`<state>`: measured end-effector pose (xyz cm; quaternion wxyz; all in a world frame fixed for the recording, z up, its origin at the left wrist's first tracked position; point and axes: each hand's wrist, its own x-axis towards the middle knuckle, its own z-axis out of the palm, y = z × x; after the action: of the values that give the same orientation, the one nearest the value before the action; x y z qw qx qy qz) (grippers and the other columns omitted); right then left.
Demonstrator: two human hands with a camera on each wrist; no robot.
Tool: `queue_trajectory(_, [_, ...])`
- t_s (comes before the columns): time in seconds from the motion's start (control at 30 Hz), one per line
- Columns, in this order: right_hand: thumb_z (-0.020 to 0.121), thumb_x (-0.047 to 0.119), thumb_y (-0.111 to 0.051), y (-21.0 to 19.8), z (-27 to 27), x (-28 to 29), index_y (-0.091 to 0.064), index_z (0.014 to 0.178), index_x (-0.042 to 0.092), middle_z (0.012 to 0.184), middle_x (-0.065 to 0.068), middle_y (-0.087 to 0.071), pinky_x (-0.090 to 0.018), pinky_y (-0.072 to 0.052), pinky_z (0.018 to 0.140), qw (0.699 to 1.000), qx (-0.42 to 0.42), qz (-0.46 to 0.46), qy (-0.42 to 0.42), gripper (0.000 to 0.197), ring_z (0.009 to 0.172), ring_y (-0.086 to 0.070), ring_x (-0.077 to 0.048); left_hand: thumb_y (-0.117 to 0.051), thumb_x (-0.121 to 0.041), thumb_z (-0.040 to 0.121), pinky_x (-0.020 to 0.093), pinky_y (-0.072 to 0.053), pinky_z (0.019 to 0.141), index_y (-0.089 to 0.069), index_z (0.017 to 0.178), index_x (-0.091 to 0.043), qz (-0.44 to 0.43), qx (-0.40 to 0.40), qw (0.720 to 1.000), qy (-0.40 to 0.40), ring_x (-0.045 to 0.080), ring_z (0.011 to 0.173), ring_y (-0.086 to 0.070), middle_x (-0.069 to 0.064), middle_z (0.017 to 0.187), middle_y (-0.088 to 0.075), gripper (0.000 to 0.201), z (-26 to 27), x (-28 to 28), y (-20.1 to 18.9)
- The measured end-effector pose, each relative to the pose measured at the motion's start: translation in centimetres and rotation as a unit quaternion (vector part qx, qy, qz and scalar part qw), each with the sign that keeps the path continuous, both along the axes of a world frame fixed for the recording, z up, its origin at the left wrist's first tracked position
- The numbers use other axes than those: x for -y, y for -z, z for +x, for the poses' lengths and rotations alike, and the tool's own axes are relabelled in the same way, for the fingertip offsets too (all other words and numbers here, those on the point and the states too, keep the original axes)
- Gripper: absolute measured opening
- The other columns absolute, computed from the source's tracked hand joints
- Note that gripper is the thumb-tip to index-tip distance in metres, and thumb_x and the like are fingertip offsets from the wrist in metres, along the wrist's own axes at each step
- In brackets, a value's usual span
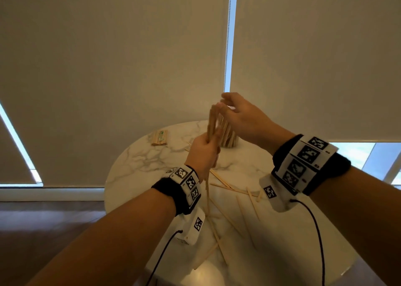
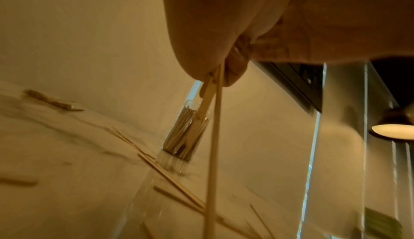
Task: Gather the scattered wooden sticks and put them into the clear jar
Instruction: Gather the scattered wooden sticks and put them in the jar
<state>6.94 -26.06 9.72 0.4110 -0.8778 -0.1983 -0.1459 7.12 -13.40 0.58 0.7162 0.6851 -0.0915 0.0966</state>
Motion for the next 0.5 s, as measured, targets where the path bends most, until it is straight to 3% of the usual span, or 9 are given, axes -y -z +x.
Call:
queue_trajectory(0.07, [0.1, 0.049, -0.045, 1.8, -0.4, 0.5, -0.044, 0.143, 0.018, 0.135, 0.001, -0.056, -0.03, -0.044, 0.094, 1.0, -0.027, -0.005, 0.006, 0.053, 0.115, -0.056, -0.013, -0.054, -0.052, 0.097, 0.024, -0.03, 0.041, -0.047, 0.077, -0.018, -0.048, -0.006, 0.999, -0.024, 0.012, 0.043, -0.032, -0.005, 0.054, -0.04, 0.04, 0.5, -0.9, -0.5])
queue_trajectory(0.13, [0.095, 0.051, -0.055, 4.4, -0.6, 0.8, -0.049, 0.139, 0.018, 0.124, -0.001, -0.064, -0.029, -0.05, 0.086, 0.99, -0.1, -0.101, -0.018, 0.055, 0.099, -0.061, -0.01, -0.054, -0.05, 0.097, 0.023, -0.027, 0.04, -0.044, 0.071, -0.022, -0.105, -0.014, 0.994, -0.036, 0.01, 0.042, -0.028, -0.007, 0.052, -0.036, 0.04, 0.8, -1.5, -1.2])
queue_trajectory(0.23, [0.088, 0.044, -0.068, 7.9, -1.4, 0.4, -0.048, 0.14, 0.019, 0.111, 0.002, -0.072, -0.032, -0.055, 0.088, 0.942, -0.251, -0.204, -0.085, 0.061, 0.089, -0.07, -0.01, -0.053, -0.049, 0.098, 0.021, -0.022, 0.038, -0.039, 0.068, -0.023, -0.163, -0.018, 0.986, -0.041, 0.009, 0.042, -0.022, -0.007, 0.052, -0.03, 0.042, 0.9, -1.6, -2.0])
queue_trajectory(0.3, [0.09, 0.031, -0.07, 9.3, -1.8, -0.2, -0.058, 0.131, 0.012, 0.101, 0.0, -0.076, -0.031, -0.057, 0.088, 0.929, -0.307, -0.171, -0.113, 0.046, 0.086, -0.074, -0.012, -0.052, -0.049, 0.098, 0.021, -0.021, 0.038, -0.039, 0.069, -0.023, -0.191, -0.024, 0.981, -0.039, 0.009, 0.042, -0.021, -0.006, 0.053, -0.029, 0.041, 0.8, -1.3, -2.4])
queue_trajectory(0.37, [0.093, 0.02, -0.068, 9.7, -1.8, -0.6, -0.067, 0.113, 0.005, 0.093, -0.004, -0.078, -0.023, -0.059, 0.078, 0.936, -0.311, -0.111, -0.124, 0.026, 0.083, -0.075, -0.014, -0.053, -0.048, 0.098, 0.021, -0.02, 0.039, -0.04, 0.071, -0.022, -0.206, -0.027, 0.977, -0.042, 0.009, 0.043, -0.021, -0.006, 0.053, -0.029, 0.04, 0.8, -1.0, -2.4])
queue_trajectory(0.5, [0.093, 0.013, -0.067, 8.7, -2.0, -0.9, -0.07, 0.102, -0.003, 0.091, -0.012, -0.077, -0.015, -0.057, 0.064, 0.959, -0.261, 0.032, -0.106, 0.019, 0.076, -0.075, -0.016, -0.054, -0.05, 0.097, 0.022, -0.022, 0.037, -0.04, 0.076, -0.02, -0.196, -0.034, 0.979, -0.046, 0.009, 0.043, -0.024, -0.006, 0.053, -0.03, 0.039, 1.0, -0.6, -1.8])
